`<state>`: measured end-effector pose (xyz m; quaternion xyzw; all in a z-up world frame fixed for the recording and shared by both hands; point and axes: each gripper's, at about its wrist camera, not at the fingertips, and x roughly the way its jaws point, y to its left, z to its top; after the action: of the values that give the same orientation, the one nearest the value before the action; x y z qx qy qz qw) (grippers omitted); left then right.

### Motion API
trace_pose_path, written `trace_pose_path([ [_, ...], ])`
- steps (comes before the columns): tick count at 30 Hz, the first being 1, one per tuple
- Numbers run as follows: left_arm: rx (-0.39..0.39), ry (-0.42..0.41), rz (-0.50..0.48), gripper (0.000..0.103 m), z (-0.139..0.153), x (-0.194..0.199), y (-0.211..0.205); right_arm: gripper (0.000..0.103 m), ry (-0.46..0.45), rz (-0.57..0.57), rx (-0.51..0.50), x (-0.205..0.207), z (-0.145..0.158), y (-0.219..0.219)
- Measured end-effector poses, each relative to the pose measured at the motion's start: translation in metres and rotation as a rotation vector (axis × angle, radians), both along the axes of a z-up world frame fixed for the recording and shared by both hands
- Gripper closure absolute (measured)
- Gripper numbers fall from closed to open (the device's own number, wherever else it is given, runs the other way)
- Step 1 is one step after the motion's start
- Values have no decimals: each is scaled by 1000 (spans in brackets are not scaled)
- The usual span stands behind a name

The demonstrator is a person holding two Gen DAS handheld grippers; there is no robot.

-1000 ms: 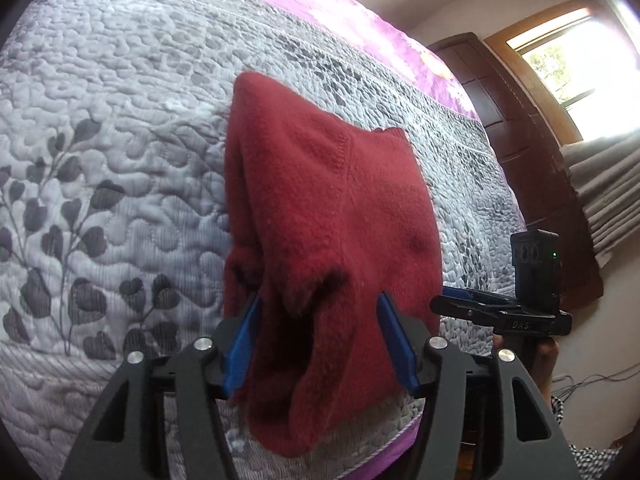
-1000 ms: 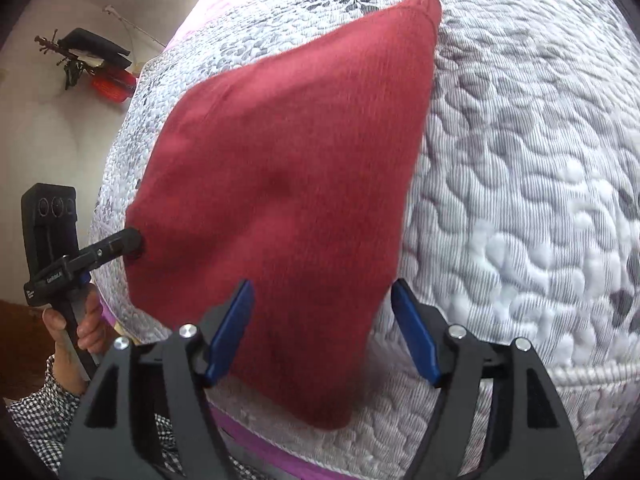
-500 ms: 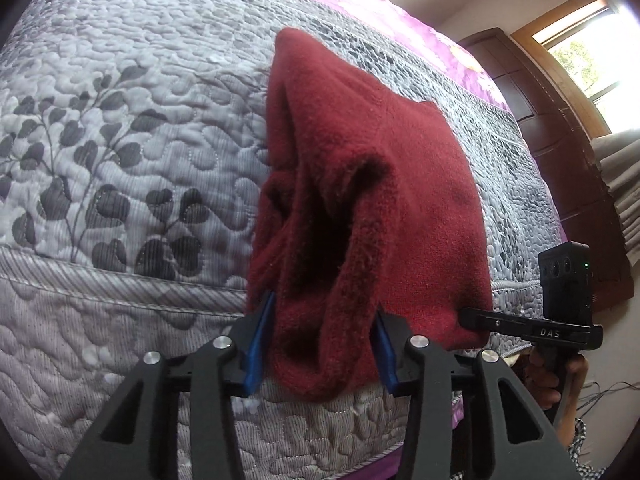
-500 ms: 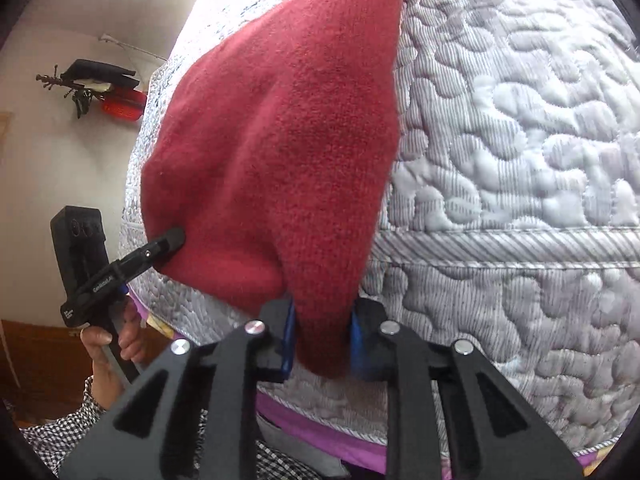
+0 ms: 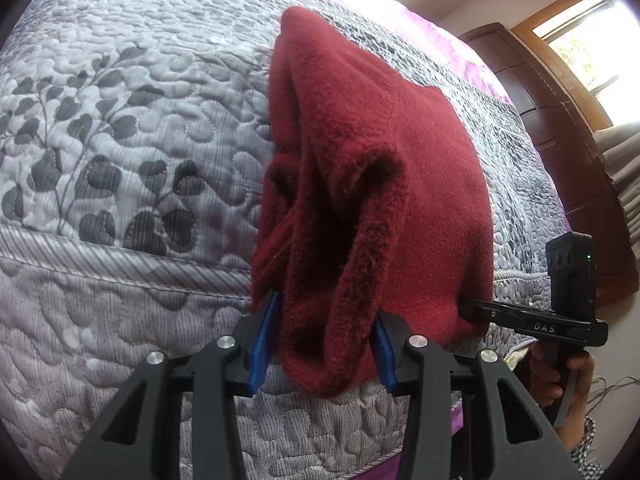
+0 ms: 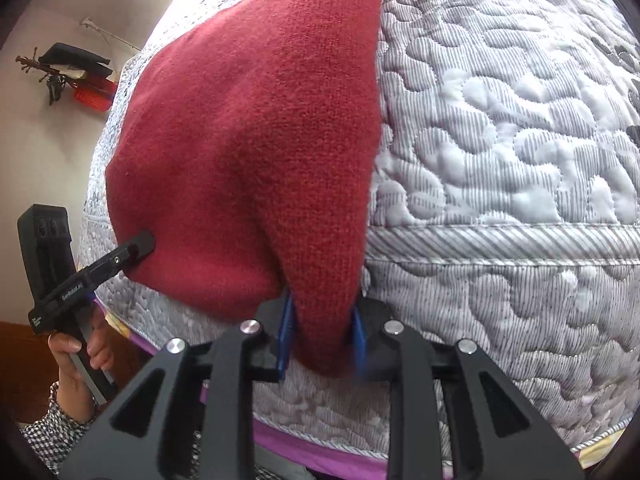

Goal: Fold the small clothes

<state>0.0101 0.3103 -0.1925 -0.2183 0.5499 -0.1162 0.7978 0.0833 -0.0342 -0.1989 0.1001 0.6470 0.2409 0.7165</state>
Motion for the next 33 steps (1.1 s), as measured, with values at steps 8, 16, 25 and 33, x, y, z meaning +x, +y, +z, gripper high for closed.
trace_pose_path([
  [8, 51, -10, 17, 49, 8, -8, -14, 64, -70, -17, -78, -14, 11, 21],
  [16, 199, 29, 53, 32, 19, -23, -19, 52, -118, -60, -164, -30, 30, 15],
  [25, 356, -6, 77, 20, 56, -46, -29, 19, -220, -62, -252, -47, 67, 6],
  [33, 386, -53, 132, 18, 99, -69, -31, 13, -280, -58, -217, -72, 111, 14],
])
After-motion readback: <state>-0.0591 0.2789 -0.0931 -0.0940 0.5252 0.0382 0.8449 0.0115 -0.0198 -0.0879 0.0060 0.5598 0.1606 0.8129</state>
